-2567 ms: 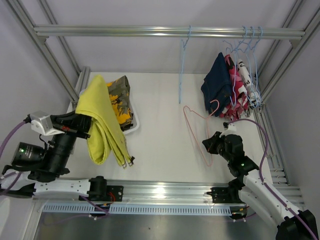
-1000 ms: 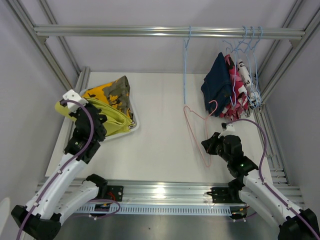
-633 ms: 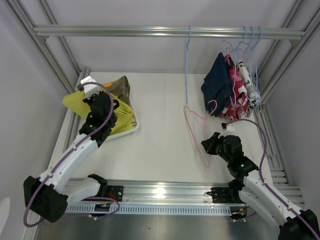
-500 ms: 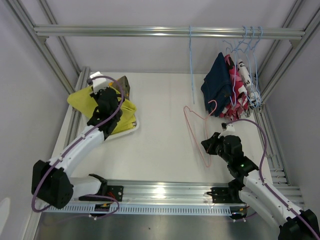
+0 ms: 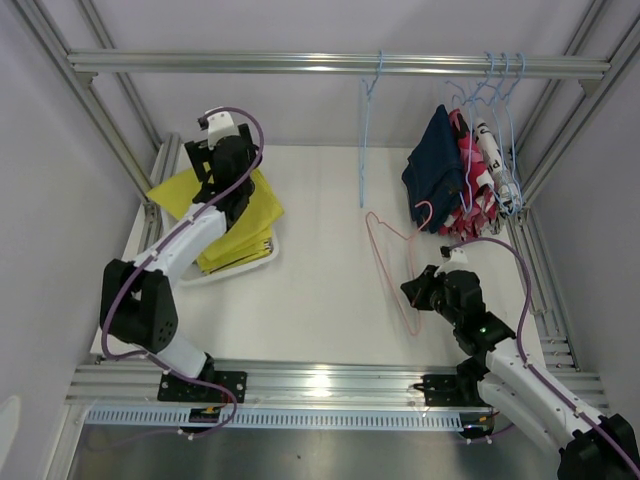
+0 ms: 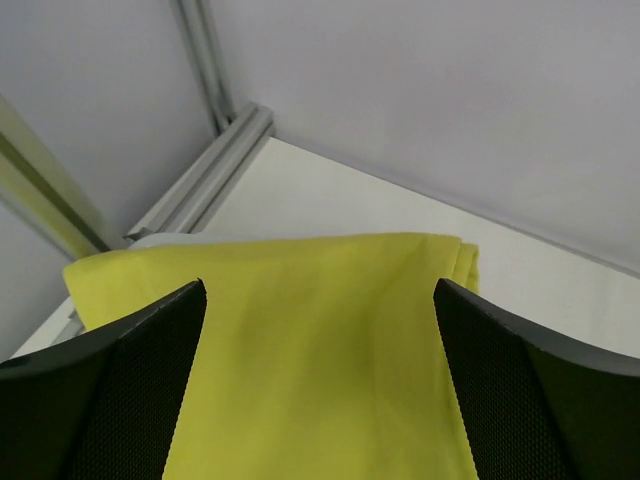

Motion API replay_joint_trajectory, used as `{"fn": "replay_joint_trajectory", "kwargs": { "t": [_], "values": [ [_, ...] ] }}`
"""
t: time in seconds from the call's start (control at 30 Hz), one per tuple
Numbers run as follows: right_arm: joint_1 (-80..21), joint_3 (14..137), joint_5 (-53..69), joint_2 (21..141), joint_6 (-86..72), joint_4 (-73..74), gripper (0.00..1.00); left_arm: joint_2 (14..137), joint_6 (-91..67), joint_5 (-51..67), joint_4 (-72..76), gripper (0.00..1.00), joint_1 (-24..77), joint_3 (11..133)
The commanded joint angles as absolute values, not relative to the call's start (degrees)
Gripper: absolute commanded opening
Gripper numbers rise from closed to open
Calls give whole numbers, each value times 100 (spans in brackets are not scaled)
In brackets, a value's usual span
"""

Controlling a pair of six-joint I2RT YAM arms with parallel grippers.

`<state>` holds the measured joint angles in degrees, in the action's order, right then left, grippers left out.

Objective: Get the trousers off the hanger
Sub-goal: Place the trousers in the bin.

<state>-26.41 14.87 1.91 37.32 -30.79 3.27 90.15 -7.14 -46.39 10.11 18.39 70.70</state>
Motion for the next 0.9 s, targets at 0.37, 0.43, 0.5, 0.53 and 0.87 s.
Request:
{"fn": "replay_joint_trajectory", "kwargs": {
  "t": [0.37, 0.43, 0.5, 0.53, 0.87],
  "values": [
    [-2812, 1503, 114, 3805, -2900, 79, 0, 7138, -1748, -3140, -1044, 99, 2039, 7199],
    [-2821, 1494, 114, 3814, -2900, 79, 0, 6840, -1872, -2937, -1116, 99, 2039, 6847],
    [-2830, 1494, 123, 3806, -2909, 88, 0, 6742, -1942, -2926, -1203, 99, 2030, 6698],
    [-2839, 1503, 132, 3797, -2900, 88, 0, 6759, -1995, -2979, -1282, 99, 2013, 6549],
    [-2865, 1441, 149, 3805, -2900, 62, 0, 8032, -2891, -2541, -1828, 99, 1284, 6758]
  ]
}}
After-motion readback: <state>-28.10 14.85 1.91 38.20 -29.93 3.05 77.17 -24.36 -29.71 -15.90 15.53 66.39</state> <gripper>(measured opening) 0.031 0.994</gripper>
